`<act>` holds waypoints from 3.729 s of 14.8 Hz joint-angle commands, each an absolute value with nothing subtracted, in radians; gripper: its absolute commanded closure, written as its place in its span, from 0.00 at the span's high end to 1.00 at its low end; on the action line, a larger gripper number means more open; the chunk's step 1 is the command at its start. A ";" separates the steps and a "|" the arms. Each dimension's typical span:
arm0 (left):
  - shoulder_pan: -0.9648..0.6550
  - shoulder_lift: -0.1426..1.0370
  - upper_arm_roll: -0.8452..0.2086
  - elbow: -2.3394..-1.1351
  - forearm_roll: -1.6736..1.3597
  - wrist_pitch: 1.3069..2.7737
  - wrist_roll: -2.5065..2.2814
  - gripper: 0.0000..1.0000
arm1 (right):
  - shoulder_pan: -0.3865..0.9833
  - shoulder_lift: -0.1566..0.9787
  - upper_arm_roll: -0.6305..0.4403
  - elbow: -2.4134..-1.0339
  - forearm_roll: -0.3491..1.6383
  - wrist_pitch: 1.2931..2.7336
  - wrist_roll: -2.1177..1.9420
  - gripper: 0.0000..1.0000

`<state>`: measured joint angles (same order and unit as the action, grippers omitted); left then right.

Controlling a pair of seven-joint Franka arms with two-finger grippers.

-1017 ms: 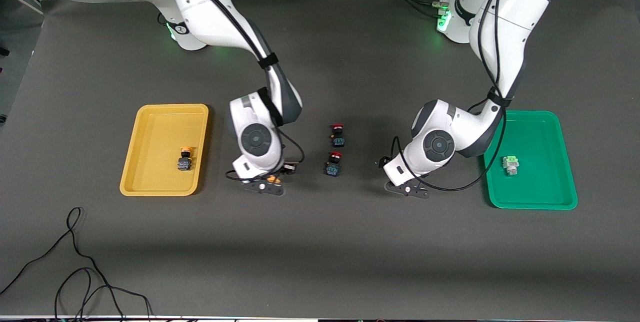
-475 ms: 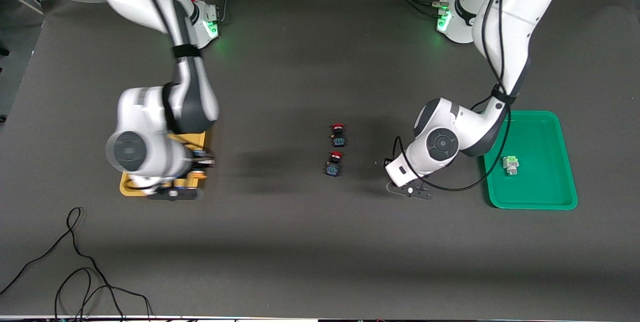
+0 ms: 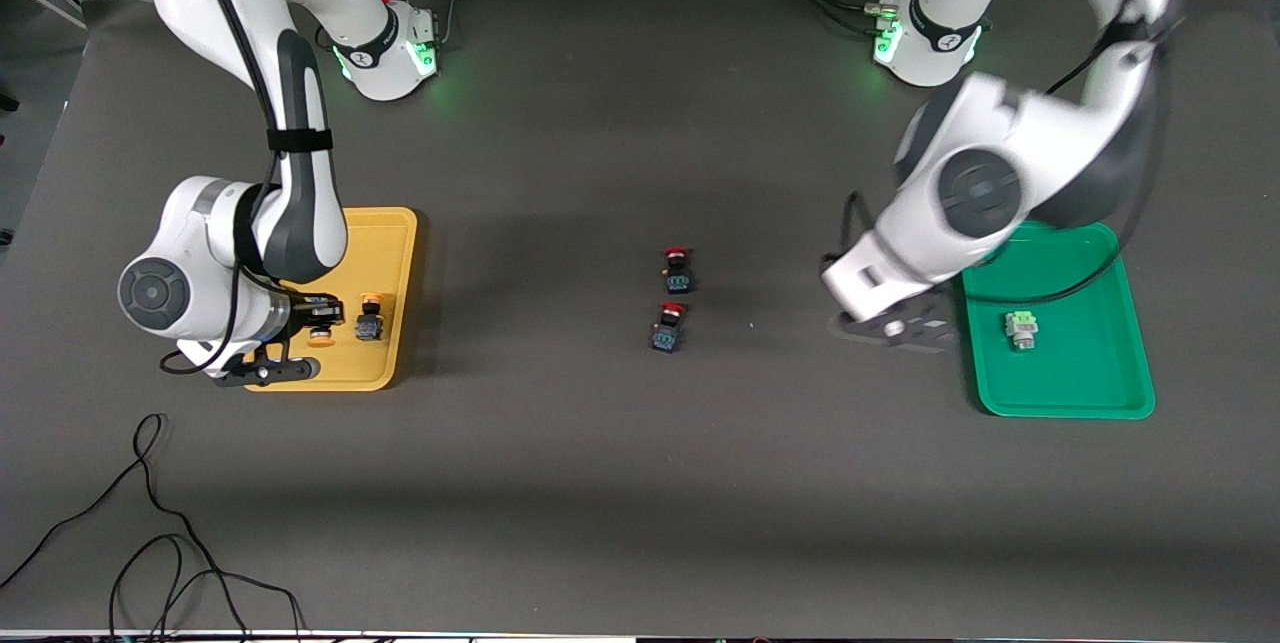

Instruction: Place green and yellow buttons in trays

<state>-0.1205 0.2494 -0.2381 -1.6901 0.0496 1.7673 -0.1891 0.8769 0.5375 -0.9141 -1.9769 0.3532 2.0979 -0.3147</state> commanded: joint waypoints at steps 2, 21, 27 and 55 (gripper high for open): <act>0.179 0.210 -0.239 -1.715 0.060 1.675 0.121 0.00 | 0.832 0.505 -0.920 -2.118 0.399 2.262 -0.464 0.00; 0.489 0.488 -0.206 -1.922 0.160 2.191 0.158 1.00 | 0.827 0.488 -1.181 -1.611 0.508 1.575 -0.365 0.99; 0.420 0.283 -0.213 -1.800 0.158 1.872 0.158 1.00 | 0.821 0.489 -1.385 -1.246 0.456 1.217 -0.359 0.99; -0.075 0.043 0.009 -1.539 0.009 1.505 0.028 1.00 | 0.050 0.204 -0.246 -1.247 0.057 1.239 -0.117 0.99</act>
